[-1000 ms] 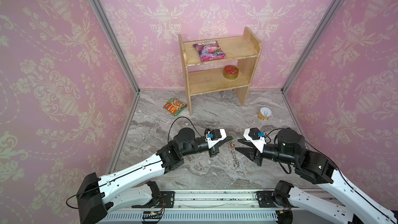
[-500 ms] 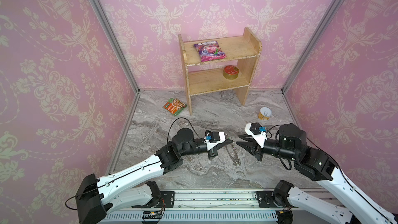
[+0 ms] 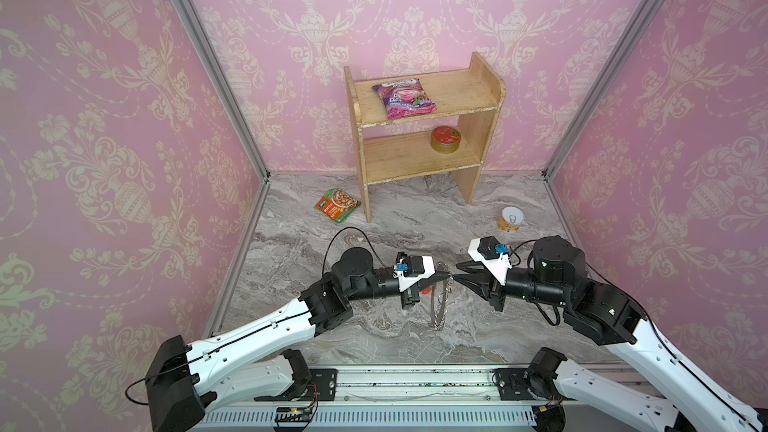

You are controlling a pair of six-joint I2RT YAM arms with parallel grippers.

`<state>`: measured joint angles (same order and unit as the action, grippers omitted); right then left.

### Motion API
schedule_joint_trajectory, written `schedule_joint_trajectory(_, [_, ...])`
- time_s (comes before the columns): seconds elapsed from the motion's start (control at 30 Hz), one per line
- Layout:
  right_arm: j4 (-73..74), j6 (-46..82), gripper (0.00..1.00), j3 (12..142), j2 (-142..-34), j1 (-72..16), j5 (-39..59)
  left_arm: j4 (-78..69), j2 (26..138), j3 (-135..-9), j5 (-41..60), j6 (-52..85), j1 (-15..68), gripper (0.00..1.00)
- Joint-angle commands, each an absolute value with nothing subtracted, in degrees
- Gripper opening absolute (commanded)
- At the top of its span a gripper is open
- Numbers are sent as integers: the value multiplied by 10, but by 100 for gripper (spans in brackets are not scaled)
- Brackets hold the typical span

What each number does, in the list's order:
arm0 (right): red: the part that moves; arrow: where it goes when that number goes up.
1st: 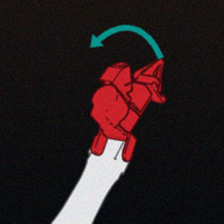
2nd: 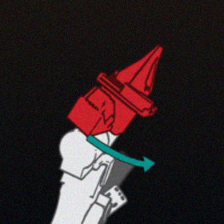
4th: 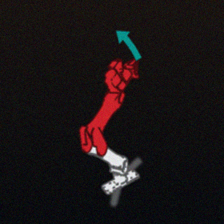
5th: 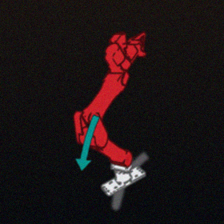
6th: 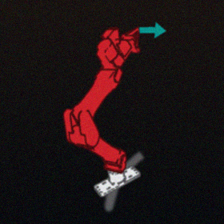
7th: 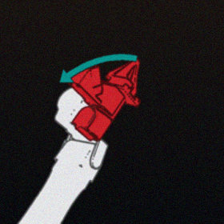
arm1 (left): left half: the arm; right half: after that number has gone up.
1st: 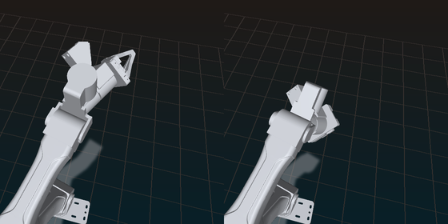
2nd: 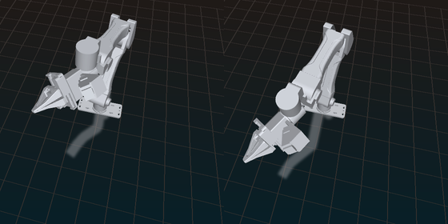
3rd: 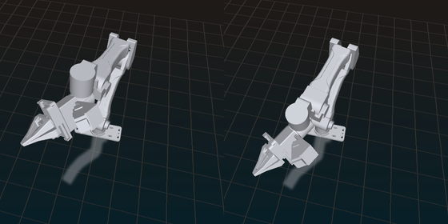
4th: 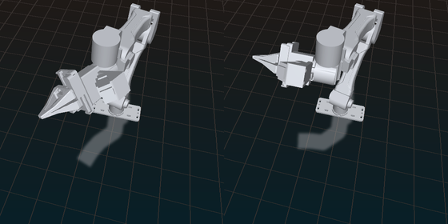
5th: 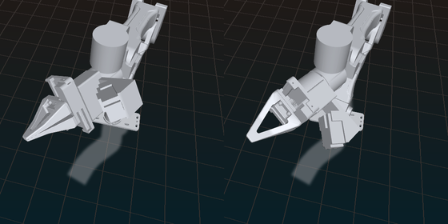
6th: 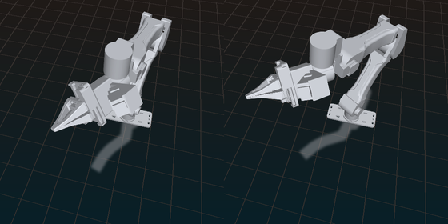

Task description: Put the keys on the keyring

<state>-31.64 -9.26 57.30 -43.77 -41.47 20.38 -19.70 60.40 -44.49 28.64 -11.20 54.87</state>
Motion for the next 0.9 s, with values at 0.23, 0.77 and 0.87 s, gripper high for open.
schedule_joint_trajectory(0.23, [-308, -90, 27, 559, -431, -416, 237, -215, 596, -463, 290, -116, 544, 0])
schedule_joint_trajectory(0.77, [-277, -84, 23, 551, -428, -416, 253, -213, 607, -474, 307, -108, 544, 0])
schedule_joint_trajectory(0.87, [-279, -85, 19, 552, -433, -416, 261, -213, 605, -474, 308, -108, 544, 0])
